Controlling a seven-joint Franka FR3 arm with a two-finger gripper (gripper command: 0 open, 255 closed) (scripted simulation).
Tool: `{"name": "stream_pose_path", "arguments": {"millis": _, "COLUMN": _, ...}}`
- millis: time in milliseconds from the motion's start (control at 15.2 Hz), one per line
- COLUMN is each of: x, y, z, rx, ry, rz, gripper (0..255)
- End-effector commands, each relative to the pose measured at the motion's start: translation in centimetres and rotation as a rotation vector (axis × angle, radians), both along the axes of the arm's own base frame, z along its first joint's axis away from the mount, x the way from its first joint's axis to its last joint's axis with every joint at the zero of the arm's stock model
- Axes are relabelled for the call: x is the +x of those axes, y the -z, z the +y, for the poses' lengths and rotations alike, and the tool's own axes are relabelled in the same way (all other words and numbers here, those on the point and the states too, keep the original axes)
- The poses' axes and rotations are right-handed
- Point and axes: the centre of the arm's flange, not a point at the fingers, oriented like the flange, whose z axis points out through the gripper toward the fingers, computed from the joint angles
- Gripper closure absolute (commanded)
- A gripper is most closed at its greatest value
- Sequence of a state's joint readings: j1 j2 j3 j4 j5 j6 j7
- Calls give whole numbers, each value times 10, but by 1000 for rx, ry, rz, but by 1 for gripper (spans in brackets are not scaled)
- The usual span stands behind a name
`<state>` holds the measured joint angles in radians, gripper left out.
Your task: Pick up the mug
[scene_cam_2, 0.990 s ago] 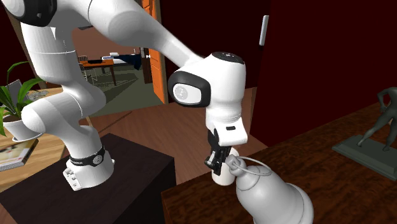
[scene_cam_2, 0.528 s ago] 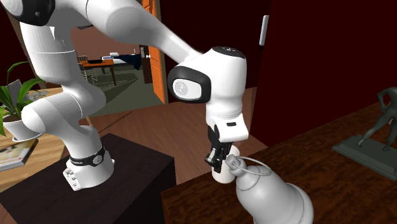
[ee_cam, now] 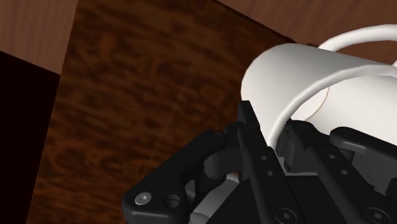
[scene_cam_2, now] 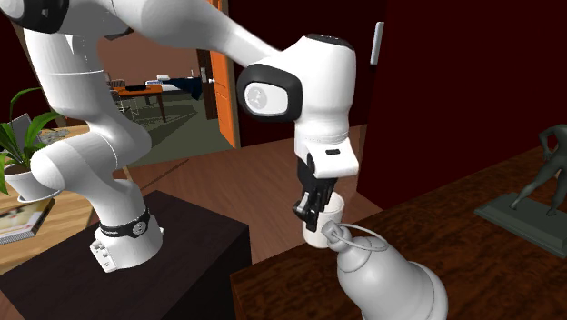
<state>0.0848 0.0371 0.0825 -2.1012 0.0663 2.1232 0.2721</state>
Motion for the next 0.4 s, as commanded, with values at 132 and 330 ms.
{"name": "stream_pose_path", "arguments": {"millis": 132, "x": 0, "y": -21, "z": 0, "rx": 0, "ry": 0, "rz": 0, "gripper": 255}}
{"name": "stream_pose_path", "arguments": {"millis": 330, "x": 0, "y": -27, "z": 0, "rx": 0, "ry": 0, "rz": 0, "gripper": 255}}
